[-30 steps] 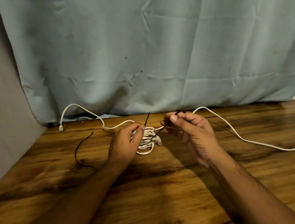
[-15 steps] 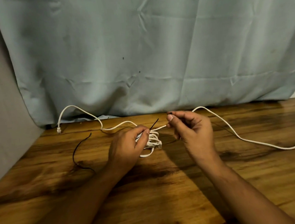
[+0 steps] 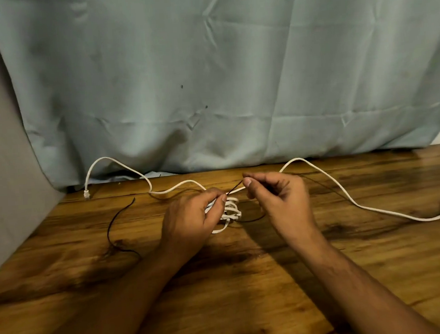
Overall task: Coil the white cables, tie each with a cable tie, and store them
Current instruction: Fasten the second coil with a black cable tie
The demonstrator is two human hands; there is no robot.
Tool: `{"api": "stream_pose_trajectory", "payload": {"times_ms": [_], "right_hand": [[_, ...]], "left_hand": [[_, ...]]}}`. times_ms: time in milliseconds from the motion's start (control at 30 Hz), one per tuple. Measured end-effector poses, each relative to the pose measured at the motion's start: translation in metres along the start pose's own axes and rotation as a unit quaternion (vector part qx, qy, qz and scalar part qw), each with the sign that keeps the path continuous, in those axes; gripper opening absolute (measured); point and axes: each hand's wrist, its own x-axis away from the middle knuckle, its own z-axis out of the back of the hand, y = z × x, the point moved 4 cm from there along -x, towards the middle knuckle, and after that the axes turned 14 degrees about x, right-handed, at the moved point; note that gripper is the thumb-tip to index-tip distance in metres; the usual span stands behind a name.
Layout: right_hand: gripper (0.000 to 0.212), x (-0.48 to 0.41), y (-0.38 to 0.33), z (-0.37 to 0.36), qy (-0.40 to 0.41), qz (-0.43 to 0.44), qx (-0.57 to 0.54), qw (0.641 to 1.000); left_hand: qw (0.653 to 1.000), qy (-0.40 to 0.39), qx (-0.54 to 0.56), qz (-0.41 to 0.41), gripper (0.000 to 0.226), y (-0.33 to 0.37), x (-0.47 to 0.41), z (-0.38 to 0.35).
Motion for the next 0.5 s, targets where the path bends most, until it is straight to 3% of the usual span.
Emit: {"api": "stream_pose_trajectory", "payload": {"times_ms": [500], "right_hand": [[0.014,0.004,0.003,-0.011,-0.08,-0.016,0.05,0.995]], "left_hand": [[0.999,-0.02,0.003,-0.03,0.035,0.007,0.0,-0.002]]}}
